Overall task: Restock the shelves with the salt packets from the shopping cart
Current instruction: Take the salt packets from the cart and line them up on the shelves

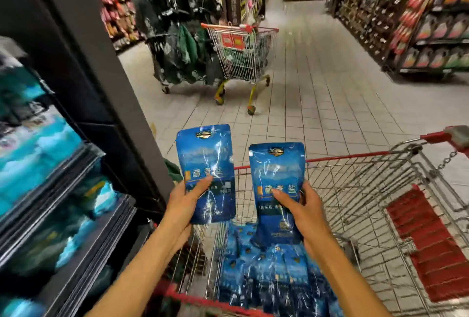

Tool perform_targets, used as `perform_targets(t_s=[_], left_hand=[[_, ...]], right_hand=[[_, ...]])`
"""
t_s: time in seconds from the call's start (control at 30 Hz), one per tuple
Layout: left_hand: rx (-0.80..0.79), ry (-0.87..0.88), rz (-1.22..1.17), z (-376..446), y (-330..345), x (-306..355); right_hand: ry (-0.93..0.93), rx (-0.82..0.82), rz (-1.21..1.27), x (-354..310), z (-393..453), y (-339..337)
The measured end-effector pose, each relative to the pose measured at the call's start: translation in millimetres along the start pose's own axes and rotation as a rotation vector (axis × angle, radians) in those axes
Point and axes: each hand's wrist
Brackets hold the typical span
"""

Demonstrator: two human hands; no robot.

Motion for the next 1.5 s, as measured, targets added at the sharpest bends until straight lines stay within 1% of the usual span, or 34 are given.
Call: perform_targets(t_s=[0.17, 0.3, 0.4, 0.53, 0.7, 0.9, 1.07, 1.33, 1.5], left_hand=[[0.141, 0.227, 0.015, -33, -34, 71], [0.210, 0.318, 0.002, -68, -67, 111], [0.329, 0.388, 0.032, -94, -91, 145], [0.450, 0.480, 0.041, -131, -118, 181], [0.640, 0.588, 0.031, -183, -146, 218], [0.843, 0.714, 0.099, -251, -168, 256], [0.997, 0.792, 0.161, -310, -186, 280], [1.212, 0.811, 0.227, -401, -224, 322], [1.283, 0.806, 0.250, -461, -264, 357]], right_hand=[[-0.157, -0.107, 0.049, -49, -22, 57], [-0.251, -0.213, 0.112, -77, -33, 110], [-0.293, -0.359, 0.140, -96, -44, 153], [-0.336, -0.562, 0.156, -113, -57, 207], [-0.358, -0.808, 0.170, -129, -76, 266], [-0.374, -1.087, 0.188, -154, -116, 332], [-0.365, -1.252, 0.229, -165, -165, 384], [-0.283, -1.498, 0.250, -176, -257, 453], [-0.261, -1.585, 0.206, -186, -321, 505]])
Point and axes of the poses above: each hand's wrist, its own z-axis towards the middle knuckle, its own y-axis out of the palm, x = y × z, and after that the axes turned 8 degrees about y, right-handed
